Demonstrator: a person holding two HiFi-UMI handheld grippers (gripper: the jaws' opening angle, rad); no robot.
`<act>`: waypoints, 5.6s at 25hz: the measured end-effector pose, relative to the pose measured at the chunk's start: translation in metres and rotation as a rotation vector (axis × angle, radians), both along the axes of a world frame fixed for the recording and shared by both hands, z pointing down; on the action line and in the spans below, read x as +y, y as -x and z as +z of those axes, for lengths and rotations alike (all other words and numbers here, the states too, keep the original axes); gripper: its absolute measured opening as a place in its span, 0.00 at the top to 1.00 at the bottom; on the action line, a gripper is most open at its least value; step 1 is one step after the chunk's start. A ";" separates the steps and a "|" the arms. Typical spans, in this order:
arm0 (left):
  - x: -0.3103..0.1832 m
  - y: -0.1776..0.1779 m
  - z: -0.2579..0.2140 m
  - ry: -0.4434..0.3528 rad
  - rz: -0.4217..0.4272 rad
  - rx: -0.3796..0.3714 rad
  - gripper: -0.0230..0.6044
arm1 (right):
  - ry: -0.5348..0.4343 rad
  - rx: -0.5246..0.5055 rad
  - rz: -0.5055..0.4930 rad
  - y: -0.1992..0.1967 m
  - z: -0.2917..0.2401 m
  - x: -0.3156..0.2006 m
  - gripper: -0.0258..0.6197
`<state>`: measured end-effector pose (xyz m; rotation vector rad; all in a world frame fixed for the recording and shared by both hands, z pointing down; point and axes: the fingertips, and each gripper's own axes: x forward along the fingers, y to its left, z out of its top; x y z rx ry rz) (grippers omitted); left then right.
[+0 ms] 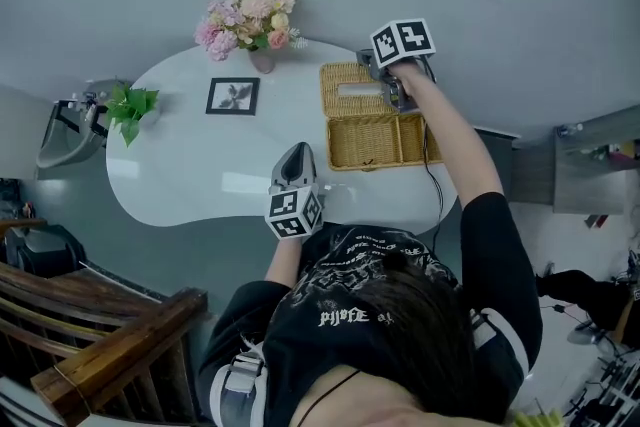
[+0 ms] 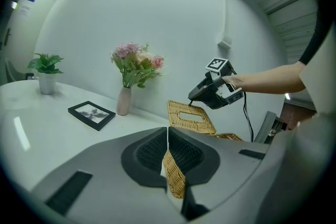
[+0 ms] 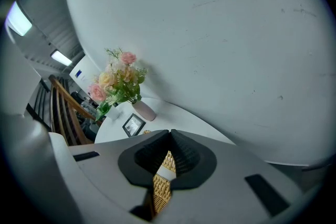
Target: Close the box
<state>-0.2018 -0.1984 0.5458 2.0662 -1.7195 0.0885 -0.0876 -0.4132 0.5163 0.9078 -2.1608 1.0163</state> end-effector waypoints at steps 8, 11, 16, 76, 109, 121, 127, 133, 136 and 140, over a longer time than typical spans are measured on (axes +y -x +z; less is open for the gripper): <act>0.014 -0.002 -0.003 -0.010 -0.041 0.000 0.92 | -0.068 -0.017 -0.035 0.001 -0.019 0.015 0.91; 0.020 -0.004 -0.002 -0.011 -0.052 0.001 0.92 | -0.093 -0.023 -0.051 0.000 -0.024 0.023 0.91; 0.027 -0.011 -0.003 -0.015 -0.064 -0.004 0.92 | -0.126 -0.055 -0.060 -0.003 -0.032 0.033 0.91; 0.088 -0.057 -0.004 -0.059 -0.146 -0.022 0.92 | -0.233 -0.213 -0.235 -0.019 -0.079 0.140 0.91; 0.097 -0.065 0.001 -0.053 -0.113 -0.049 0.92 | -0.248 -0.200 -0.292 -0.023 -0.060 0.186 0.90; 0.098 -0.057 0.007 -0.034 -0.132 -0.053 0.92 | -0.258 -0.201 -0.311 -0.024 -0.050 0.207 0.90; 0.097 -0.055 0.006 -0.043 -0.145 -0.052 0.92 | -0.260 -0.198 -0.315 -0.023 -0.042 0.215 0.90; 0.096 -0.054 0.006 -0.050 -0.164 -0.048 0.92 | -0.251 -0.202 -0.306 -0.025 -0.034 0.223 0.90; 0.097 -0.049 0.010 -0.040 -0.186 -0.046 0.92 | -0.253 -0.211 -0.294 -0.025 -0.032 0.225 0.90; 0.096 -0.043 0.011 -0.039 -0.207 -0.045 0.92 | -0.256 -0.212 -0.286 -0.026 -0.028 0.227 0.90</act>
